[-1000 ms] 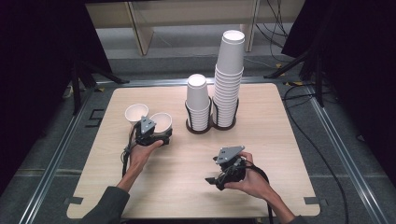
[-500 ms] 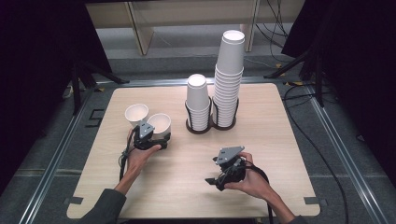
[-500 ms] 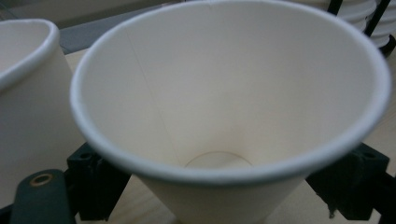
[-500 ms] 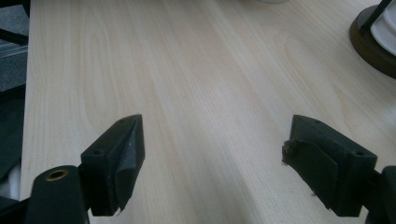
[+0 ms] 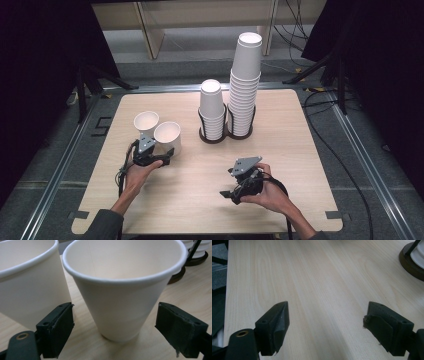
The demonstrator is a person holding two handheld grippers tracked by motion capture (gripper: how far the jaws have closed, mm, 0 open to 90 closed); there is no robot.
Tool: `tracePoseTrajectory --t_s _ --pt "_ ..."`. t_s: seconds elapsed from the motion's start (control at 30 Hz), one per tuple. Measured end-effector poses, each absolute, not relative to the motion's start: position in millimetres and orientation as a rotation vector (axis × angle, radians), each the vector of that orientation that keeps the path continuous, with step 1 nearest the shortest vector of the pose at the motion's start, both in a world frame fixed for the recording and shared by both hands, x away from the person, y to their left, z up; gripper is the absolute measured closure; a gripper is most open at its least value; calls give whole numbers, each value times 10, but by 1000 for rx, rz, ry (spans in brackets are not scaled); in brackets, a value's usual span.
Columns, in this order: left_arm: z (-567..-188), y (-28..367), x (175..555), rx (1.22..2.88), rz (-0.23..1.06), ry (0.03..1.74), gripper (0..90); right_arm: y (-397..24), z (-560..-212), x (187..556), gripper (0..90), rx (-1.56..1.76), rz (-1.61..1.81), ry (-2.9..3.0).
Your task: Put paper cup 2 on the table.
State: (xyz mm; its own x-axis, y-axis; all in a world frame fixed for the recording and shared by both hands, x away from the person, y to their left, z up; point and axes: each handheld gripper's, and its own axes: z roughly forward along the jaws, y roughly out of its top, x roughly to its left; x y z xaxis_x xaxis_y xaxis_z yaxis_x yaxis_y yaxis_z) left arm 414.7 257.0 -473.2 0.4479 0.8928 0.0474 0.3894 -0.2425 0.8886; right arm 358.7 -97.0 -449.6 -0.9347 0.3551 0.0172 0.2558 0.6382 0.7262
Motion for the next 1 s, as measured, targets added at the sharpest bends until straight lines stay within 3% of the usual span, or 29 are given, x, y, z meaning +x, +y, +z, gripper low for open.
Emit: tracePoseTrajectory --t_s 0.47,1.0 --pt "-4595 2723 3707 1781 670 1086 142 -1042 -4495 3585 196 573 1217 2694" --pt "-4596 2575 3191 1805 582 995 143 -1321 -4530 3543 193 781 1280 2599"
